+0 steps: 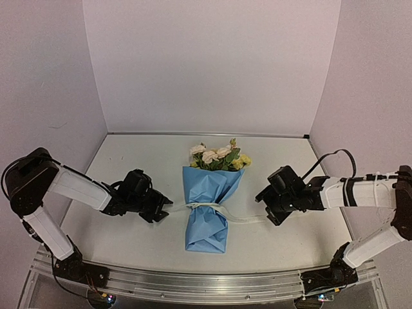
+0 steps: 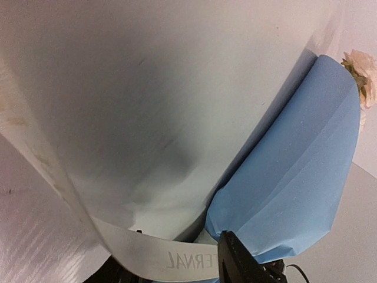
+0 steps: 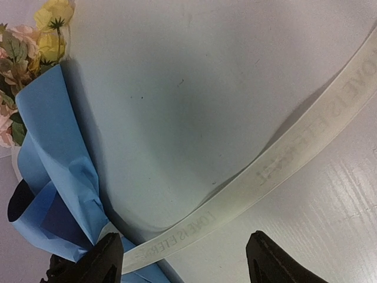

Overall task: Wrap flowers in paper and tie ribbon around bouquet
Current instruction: Pick up the ribbon from the folded bouquet.

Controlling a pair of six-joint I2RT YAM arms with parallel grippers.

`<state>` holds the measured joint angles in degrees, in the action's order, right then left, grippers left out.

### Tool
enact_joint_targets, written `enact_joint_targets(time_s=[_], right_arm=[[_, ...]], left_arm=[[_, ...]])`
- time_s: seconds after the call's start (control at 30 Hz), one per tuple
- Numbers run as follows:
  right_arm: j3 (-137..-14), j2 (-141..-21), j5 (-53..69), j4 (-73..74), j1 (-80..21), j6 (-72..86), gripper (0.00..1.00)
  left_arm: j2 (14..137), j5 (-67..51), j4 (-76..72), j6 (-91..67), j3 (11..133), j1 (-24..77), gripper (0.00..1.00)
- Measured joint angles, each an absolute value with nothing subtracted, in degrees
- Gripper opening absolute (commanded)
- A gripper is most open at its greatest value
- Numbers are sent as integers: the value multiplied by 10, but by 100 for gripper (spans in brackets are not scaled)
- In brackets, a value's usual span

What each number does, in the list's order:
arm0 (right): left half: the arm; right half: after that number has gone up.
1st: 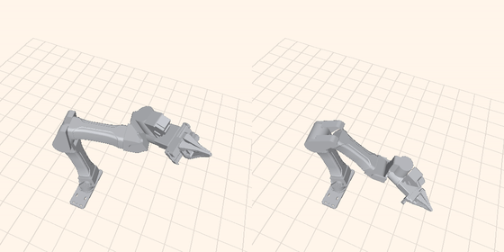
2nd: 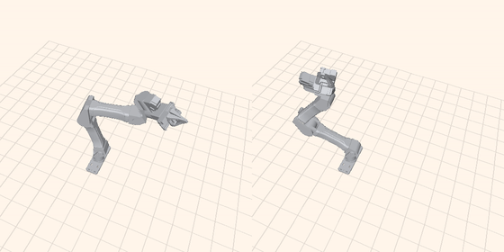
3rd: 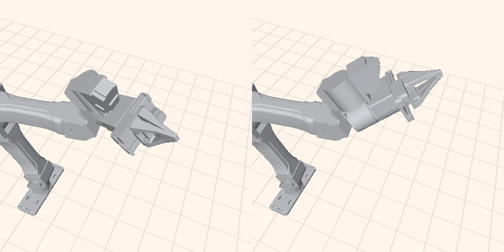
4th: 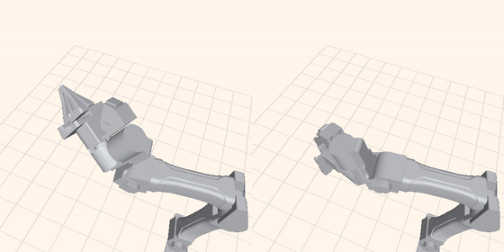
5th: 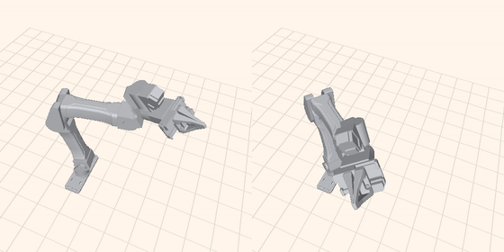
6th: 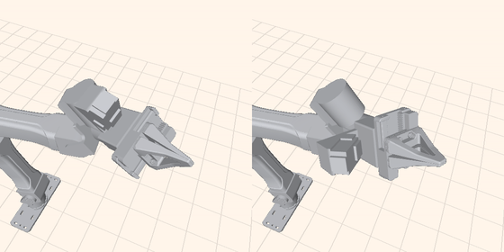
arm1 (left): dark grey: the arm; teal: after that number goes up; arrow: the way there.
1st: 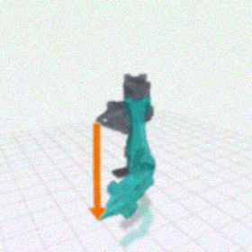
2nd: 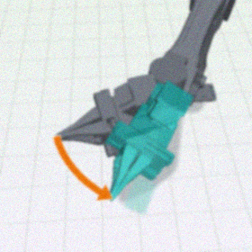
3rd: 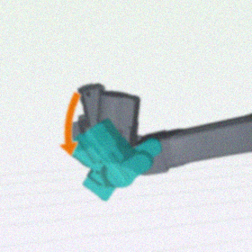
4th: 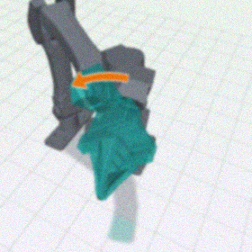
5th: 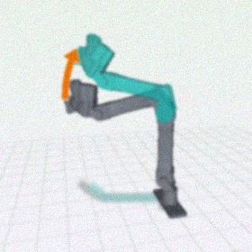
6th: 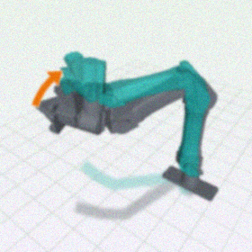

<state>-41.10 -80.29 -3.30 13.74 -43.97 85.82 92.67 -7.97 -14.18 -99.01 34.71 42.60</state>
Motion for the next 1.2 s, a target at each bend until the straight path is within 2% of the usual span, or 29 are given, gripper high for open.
enact_joint_targets(time_s=[0.13,0.27,0.4,0.7,0.83,0.97,1.2], right_arm=[[-397,-834,-24,96,-459,888,73],[-387,-878,-15,54,-476,925,72],[-385,-891,-18,7,-500,961,73],[-369,-928,-30,-116,-547,1046,73],[-368,-956,-37,-181,-556,1075,69],[-365,-987,-48,-249,-557,1101,62],[-355,-1021,-78,-314,-553,1110,27]], left_arm=[[931,-76,-148,-980,347,414,13],[932,-80,-155,-968,347,411,4],[942,-93,-161,-954,348,411,0],[946,-114,-158,-916,348,410,0],[946,-124,-150,-892,348,408,0],[945,-131,-143,-875,349,407,0],[944,-138,-136,-857,349,402,0]])
